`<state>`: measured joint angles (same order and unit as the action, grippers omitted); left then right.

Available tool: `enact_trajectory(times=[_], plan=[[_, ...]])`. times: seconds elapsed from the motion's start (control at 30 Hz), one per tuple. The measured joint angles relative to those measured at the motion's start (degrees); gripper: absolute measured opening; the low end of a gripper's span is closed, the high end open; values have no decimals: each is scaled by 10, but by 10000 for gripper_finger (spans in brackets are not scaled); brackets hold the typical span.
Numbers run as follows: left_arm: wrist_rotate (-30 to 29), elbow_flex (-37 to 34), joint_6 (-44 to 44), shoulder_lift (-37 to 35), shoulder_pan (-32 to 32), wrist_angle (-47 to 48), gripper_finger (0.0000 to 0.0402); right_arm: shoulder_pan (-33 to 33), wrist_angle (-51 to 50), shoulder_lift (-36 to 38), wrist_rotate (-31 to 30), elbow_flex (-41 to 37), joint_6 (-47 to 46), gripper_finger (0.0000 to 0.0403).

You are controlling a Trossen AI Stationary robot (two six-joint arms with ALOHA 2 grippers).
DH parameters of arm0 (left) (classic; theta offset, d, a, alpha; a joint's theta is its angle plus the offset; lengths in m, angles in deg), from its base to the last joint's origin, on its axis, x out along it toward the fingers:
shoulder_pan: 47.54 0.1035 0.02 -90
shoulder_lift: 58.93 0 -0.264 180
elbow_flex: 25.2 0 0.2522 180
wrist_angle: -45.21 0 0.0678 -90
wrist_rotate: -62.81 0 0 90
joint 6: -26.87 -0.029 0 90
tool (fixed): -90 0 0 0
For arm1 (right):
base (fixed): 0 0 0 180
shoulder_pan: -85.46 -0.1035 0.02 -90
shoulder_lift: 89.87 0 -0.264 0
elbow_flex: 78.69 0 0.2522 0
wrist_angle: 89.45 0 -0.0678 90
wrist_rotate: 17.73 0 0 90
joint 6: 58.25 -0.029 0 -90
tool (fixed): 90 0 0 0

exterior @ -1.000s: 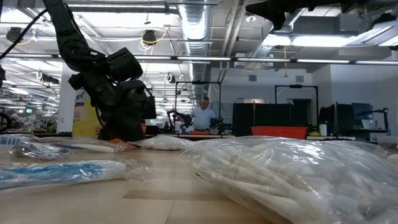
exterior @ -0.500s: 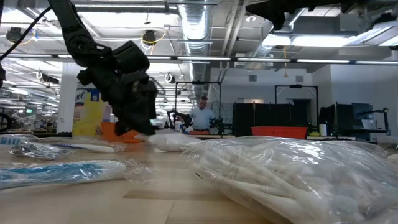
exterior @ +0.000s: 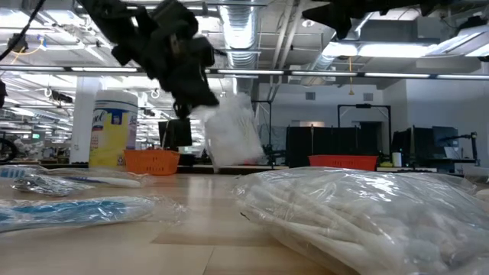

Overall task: Pick & Place Travel size toiletries
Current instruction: Put the cotton pack into the top red bin

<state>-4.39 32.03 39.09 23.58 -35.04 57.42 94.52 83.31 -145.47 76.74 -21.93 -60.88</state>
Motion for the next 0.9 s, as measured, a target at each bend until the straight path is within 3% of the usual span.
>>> enact_trajectory(times=[0.3, 0.6, 0.9], plan=[[-5, 59, 0, -89, 7, 32, 0, -9, 0, -27, 0, -1, 27, 214], [-5, 99, -3, -102, -9, 65, 0, -19, 73, -133, 0, 16, 44, 214], [-5, 98, -30, -92, -12, 134, 0, -26, -30, -215, 0, 106, 27, 214]])
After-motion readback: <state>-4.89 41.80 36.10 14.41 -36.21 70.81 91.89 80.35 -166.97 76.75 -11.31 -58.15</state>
